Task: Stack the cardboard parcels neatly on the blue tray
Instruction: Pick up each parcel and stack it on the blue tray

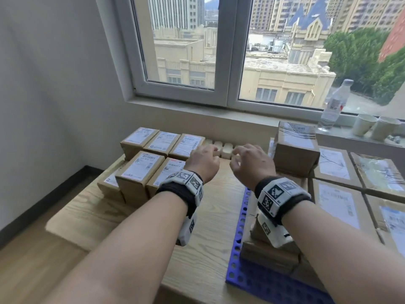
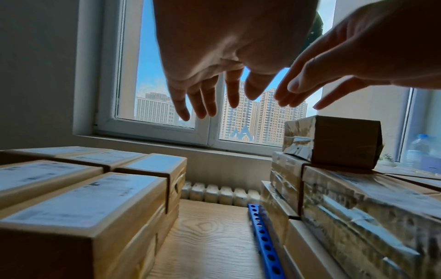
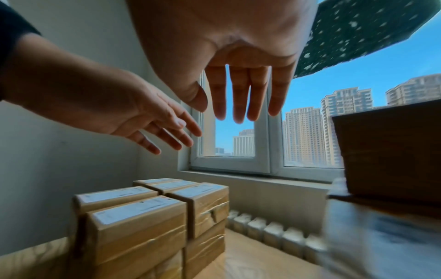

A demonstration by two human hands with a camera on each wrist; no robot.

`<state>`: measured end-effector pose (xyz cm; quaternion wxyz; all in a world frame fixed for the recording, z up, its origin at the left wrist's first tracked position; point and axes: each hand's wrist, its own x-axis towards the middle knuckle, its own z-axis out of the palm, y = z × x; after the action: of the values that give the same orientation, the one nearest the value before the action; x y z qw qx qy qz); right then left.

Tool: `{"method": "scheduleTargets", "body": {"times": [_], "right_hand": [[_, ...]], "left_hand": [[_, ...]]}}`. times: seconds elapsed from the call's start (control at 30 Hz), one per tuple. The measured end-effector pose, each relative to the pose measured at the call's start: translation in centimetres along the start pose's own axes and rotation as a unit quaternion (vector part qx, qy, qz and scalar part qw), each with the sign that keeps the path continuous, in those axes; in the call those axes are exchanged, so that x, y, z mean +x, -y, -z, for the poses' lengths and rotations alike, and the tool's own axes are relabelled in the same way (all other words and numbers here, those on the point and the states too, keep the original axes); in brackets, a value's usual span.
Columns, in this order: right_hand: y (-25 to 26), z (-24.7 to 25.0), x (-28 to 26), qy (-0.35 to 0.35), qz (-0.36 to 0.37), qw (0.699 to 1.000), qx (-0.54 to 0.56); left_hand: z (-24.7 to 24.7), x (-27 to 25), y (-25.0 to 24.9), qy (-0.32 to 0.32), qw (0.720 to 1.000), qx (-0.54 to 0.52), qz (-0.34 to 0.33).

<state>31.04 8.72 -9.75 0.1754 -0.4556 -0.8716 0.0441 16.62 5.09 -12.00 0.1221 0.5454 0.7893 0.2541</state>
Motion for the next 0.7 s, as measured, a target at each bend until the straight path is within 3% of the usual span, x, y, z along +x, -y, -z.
{"method": "scheduleTargets", "body": {"times": [0.27,0.7], "right_hand": [[10.1,-4.2,0.1,0.061,-0.001,0.998,0.010],[24.5,-10.5,0.4,0.095,-0.031,0.994,0.035]], "left_hand": [[5.2,-2.6,8.8,0.012,0.999,0.002,0.053],[12.2,-4.1,23.9,0.035,0.995,-0.028,0.085]]}}
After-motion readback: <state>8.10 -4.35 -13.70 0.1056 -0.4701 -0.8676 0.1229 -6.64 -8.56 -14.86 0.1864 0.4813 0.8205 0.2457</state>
